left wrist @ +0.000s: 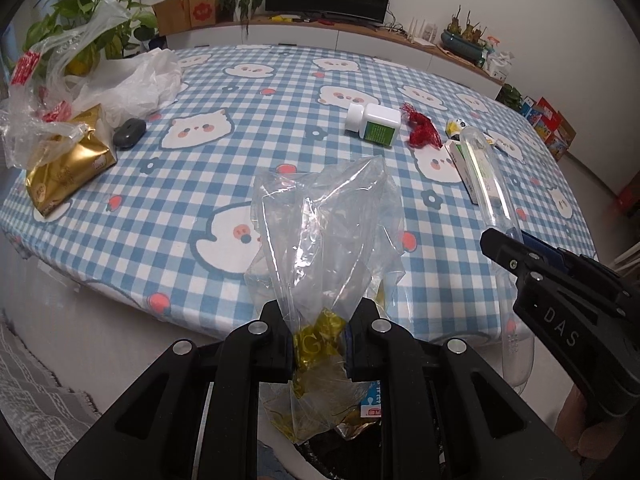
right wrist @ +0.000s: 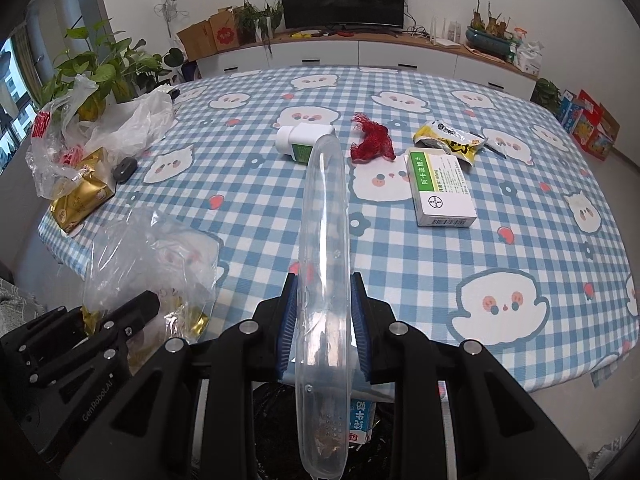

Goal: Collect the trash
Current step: 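Carry the plastic bag and clear tube toward the black trash bin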

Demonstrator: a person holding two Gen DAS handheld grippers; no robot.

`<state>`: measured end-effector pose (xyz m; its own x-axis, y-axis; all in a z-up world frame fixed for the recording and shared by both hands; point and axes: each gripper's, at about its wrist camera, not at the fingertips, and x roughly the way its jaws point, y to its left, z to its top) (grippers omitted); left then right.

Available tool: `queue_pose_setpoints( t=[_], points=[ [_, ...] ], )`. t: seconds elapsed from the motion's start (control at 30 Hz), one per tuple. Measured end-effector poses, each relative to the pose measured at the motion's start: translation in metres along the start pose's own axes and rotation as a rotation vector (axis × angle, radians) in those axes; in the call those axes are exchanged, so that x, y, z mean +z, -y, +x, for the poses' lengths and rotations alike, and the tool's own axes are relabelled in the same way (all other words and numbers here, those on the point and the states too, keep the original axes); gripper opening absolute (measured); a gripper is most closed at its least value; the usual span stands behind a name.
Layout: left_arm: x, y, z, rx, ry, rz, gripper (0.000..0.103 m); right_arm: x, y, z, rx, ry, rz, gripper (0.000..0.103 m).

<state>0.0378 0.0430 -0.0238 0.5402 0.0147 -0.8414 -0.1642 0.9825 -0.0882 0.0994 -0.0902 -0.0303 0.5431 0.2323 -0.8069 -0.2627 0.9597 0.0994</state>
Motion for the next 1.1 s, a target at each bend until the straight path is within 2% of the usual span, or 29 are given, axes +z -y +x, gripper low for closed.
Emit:
queue_pose_setpoints(
  t=[0.1,0.33,0.5,1.1],
  points=[
    [-0.010,-0.001,-0.006,0.012,0.008,0.010,0.016,-0.008,0.001,-0.005,-0.005,0.004,-0.003,0.025],
    [-0.031,-0.002,-0.018,-0.009,0.008,0.007,0.016,-0.032,-0.001,-0.020,-0.034,0.036,-0.020,0.025],
    [-0.048,0.000,-0.024,-0.018,0.015,0.022,0.016,-0.051,-0.003,-0.022,-0.041,0.028,-0.031,0.025],
    [-0.110,-0.002,-0.027,-0.046,-0.005,0.024,0.016,-0.117,0.008,-0.031,-0.012,0.017,0.028,0.025]
  ],
)
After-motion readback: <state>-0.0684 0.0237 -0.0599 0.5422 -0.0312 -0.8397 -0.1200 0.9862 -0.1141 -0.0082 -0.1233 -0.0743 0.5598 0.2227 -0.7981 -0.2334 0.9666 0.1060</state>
